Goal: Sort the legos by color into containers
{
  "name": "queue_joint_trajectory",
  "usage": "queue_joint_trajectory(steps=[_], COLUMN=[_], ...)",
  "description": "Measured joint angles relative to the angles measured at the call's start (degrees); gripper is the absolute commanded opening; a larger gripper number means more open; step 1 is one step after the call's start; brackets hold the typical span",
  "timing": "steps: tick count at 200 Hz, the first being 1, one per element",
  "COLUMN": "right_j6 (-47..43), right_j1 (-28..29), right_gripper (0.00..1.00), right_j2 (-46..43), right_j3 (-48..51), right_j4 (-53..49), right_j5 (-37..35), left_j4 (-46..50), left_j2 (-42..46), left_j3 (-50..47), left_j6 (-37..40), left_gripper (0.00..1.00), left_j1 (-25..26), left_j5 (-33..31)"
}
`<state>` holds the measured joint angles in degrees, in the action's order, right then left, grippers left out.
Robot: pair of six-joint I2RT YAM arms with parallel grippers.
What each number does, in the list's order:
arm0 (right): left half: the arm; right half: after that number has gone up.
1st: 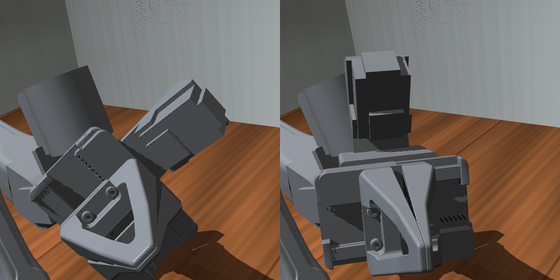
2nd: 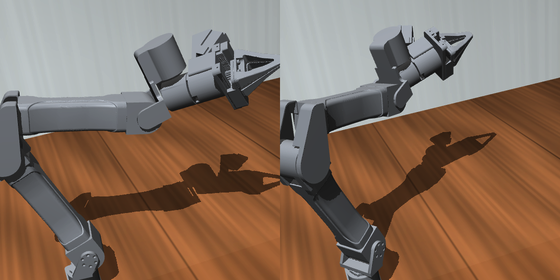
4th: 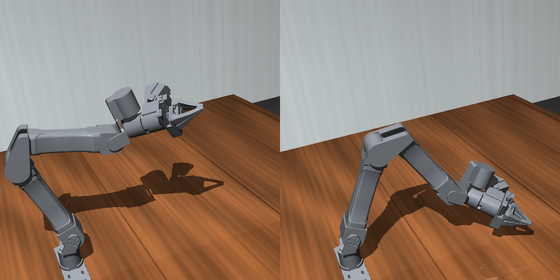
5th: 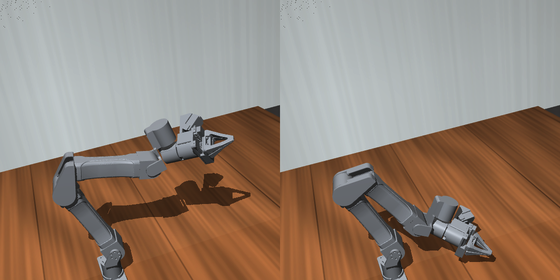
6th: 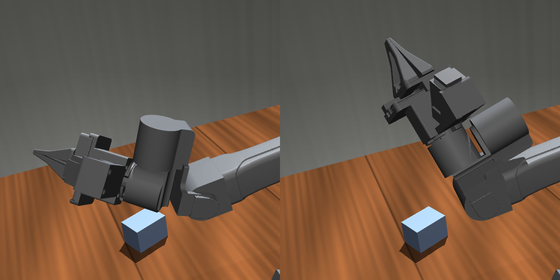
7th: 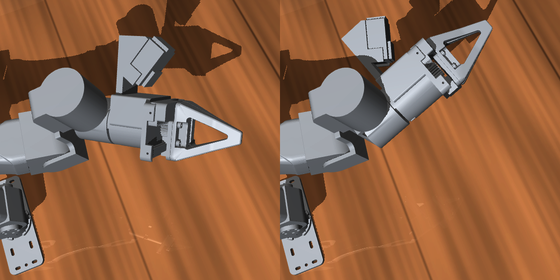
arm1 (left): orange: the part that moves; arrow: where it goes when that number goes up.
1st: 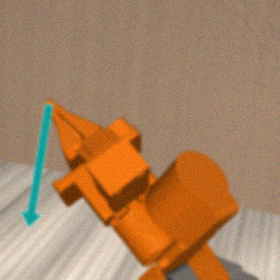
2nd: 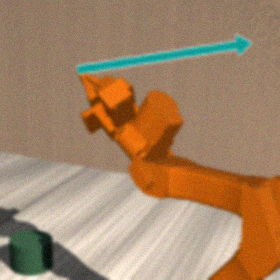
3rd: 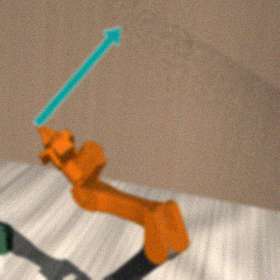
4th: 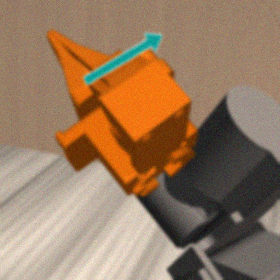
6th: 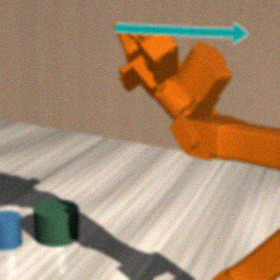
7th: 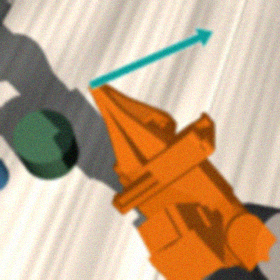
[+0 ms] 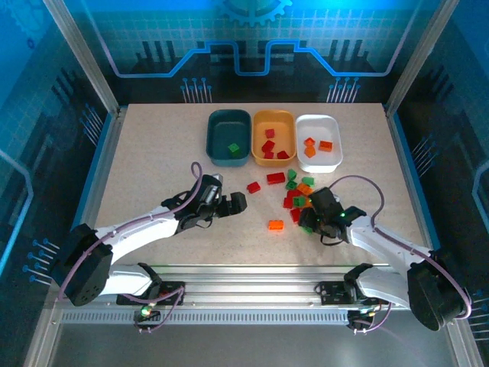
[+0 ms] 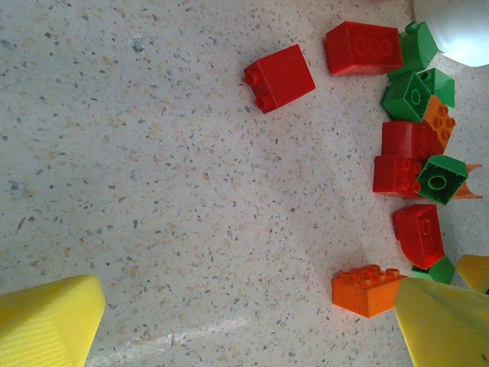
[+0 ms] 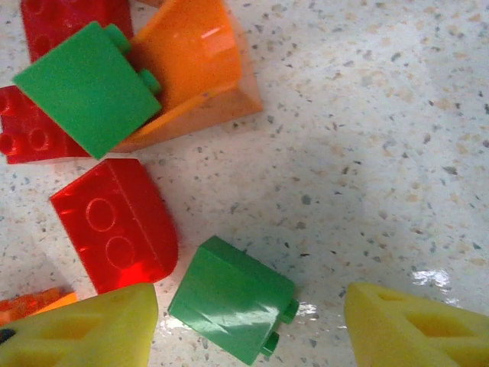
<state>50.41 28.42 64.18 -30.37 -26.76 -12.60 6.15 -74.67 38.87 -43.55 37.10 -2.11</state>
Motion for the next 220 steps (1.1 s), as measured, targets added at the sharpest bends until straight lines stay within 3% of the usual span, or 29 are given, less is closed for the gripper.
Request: queue_joint_trajectory(steps=[24, 65, 103, 138, 220], right_j6=[-2.9, -6.1, -10.6, -11.3, -8.2], right_j1=[0.0, -0.2, -5.8, -6.0, 1.6], right_gripper=[0.68, 0.78, 0.78, 0.78, 0.77], right_j2=[2.7, 3.6, 10.1, 12.6, 9.5], right_j3=[-3.9, -4.5, -5.0, -5.2, -3.6], right_j4=[-3.3, -3.3, -1.0, 0.2, -0.4], right_j5=[0.1, 1.7, 6.0, 8.6, 10.4], left_j4=[0.0, 0.0, 0.4, 1.1, 1.8], left_j2=[0.1, 0.3, 0.5, 3.4, 5.6], left_j3=[0.0, 0.0, 0.0, -0.3, -1.7], left_j6=[0.0, 0.2, 0.4, 0.4, 0.4], left_gripper=[0.99, 0.99, 0.99, 0.99, 0.99], left_j1=[0.0, 0.0, 0.0, 0.0, 0.0], left_j5=[0.0, 0.0, 0.0, 0.0, 0.0])
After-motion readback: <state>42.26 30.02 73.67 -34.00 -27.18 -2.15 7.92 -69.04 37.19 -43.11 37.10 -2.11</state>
